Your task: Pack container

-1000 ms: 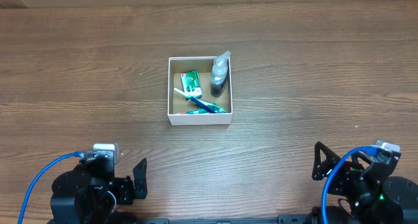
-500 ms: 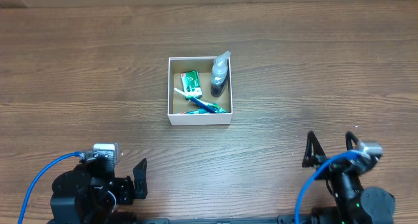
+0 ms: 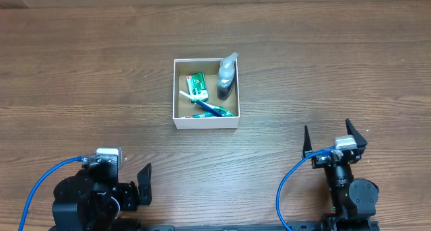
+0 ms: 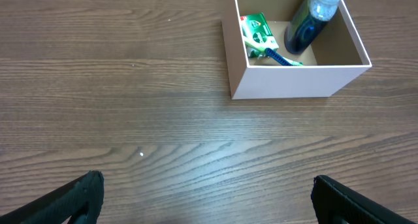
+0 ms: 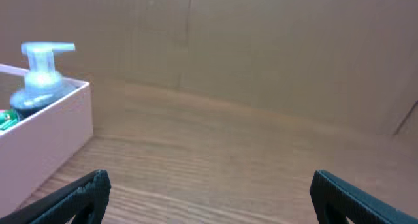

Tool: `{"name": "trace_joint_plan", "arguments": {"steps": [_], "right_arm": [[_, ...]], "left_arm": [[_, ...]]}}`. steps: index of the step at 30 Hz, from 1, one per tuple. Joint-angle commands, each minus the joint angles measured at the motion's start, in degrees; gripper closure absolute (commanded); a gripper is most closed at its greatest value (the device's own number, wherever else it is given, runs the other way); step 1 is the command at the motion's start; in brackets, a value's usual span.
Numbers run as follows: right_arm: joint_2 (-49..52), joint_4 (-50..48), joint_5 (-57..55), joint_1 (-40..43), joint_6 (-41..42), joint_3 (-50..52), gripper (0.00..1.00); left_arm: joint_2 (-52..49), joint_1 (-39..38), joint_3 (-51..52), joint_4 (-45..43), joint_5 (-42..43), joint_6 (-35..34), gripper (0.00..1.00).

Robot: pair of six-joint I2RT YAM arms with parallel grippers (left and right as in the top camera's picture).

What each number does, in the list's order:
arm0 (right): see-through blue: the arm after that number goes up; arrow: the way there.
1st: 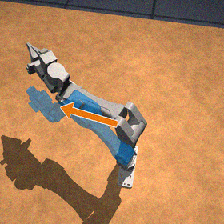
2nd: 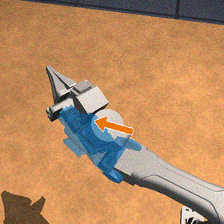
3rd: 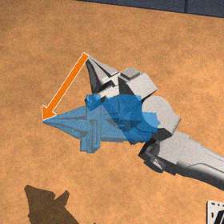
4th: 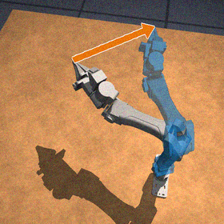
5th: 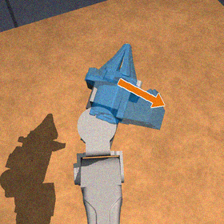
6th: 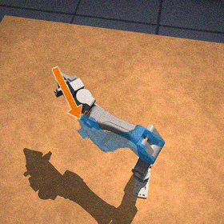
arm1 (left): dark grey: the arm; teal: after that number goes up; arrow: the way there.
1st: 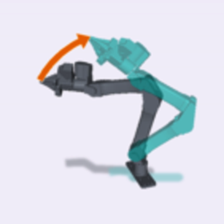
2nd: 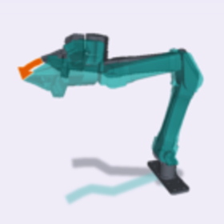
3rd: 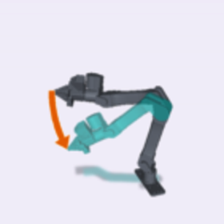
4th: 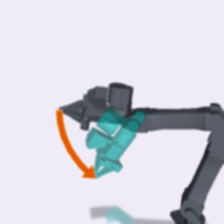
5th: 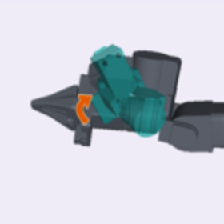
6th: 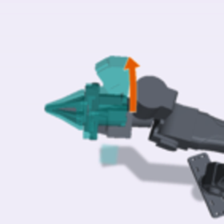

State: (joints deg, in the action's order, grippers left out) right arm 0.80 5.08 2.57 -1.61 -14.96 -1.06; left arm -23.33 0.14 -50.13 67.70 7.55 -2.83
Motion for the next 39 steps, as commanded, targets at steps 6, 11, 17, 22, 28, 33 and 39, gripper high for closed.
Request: {"name": "trace_joint_plan", "arguments": {"steps": [6,11,17,22,28,33,39], "right_arm": [[-0.57,-0.44,-0.13,-0.31,-0.94,0.59,0.0],[-0.57,-0.44,-0.15,-0.31,-0.94,0.59,0.0],[-0.57,-0.44,-0.15,-0.31,-0.94,0.59,0.0],[-0.57,-0.44,-0.13,-0.31,-0.94,0.59,0.0],[-0.57,-0.44,-0.15,-0.31,-0.94,0.59,0.0],[-0.57,-0.44,-0.15,-0.31,-0.94,0.59,0.0],[-0.57,-0.44,-0.13,-0.31,-0.94,0.59,0.0]], "left_arm": [[0.46,0.22,0.22,-0.28,1.03,0.07,0.0],[0.46,0.22,0.22,-0.28,1.03,0.07,0.0],[0.46,0.22,0.22,-0.28,1.03,0.07,0.0],[1.07,0.22,0.28,-0.26,0.24,0.55,0.0],[10.23,0.22,15.1,-12.59,-0.42,5.38,0.0],[19.82,0.2,33.27,-31.04,0.68,8.07,0.0],[23.12,-0.31,49.9,-69.53,0.87,16.65,0.0]]}}
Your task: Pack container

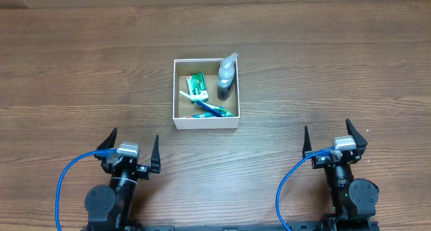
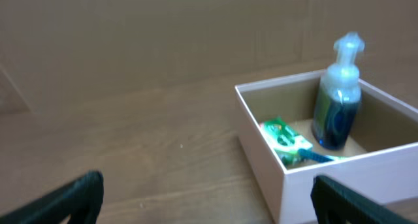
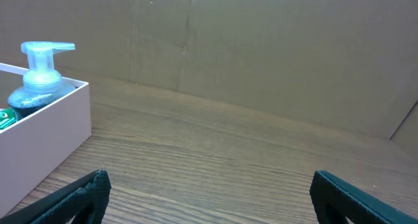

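A white open box (image 1: 178, 120) sits mid-table. Inside it stand a pump bottle of dark blue liquid (image 1: 226, 79), a green packet (image 1: 196, 85) and a blue-and-white toothbrush (image 1: 202, 104). In the left wrist view the box (image 2: 307, 179) shows at the right with the bottle (image 2: 337, 96) and packet (image 2: 285, 140) inside. My left gripper (image 1: 131, 150) rests at the near left, open and empty. Over at the near right my right gripper (image 1: 335, 141) also stands open and empty; its view catches the box corner (image 3: 62, 123) and the bottle (image 3: 40, 77).
A brown cardboard wall (image 3: 248, 48) stands behind the wooden table (image 1: 323, 69). Blue cables (image 1: 64, 180) loop from both arm bases at the near edge.
My left arm has moved from a folded, downward-looking pose to an upright rest pose, its camera now looking level across the table at the box. The right arm and the box's contents have not moved.
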Tool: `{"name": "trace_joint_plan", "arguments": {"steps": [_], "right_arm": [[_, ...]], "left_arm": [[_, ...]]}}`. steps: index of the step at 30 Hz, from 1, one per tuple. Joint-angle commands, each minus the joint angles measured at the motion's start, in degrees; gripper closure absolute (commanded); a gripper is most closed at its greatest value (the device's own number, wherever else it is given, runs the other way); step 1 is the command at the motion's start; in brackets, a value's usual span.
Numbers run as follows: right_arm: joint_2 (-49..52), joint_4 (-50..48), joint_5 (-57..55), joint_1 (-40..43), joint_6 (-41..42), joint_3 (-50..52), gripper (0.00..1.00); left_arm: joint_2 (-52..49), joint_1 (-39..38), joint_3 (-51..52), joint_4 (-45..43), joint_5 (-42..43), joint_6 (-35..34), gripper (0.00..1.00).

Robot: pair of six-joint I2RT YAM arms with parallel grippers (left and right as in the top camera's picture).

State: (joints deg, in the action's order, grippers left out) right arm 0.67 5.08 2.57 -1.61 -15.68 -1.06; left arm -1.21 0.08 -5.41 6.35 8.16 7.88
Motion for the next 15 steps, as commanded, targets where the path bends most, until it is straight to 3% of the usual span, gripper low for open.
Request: {"name": "trace_joint_plan", "arguments": {"steps": [1,4,15], "right_arm": [[-0.44,-0.44,-0.15,-0.31,-0.22,0.59,0.0],[-0.44,-0.44,-0.15,-0.31,-0.22,0.59,0.0],[-0.44,-0.44,-0.15,-0.31,-0.22,0.59,0.0]], "left_arm": [[1.01,-0.24,5.14,-7.23,0.02,6.95,0.0],[0.94,-0.26,5.14,-2.38,0.04,6.91,0.0],[0.7,-0.26,5.14,-2.73,0.04,6.93,0.0]]}}
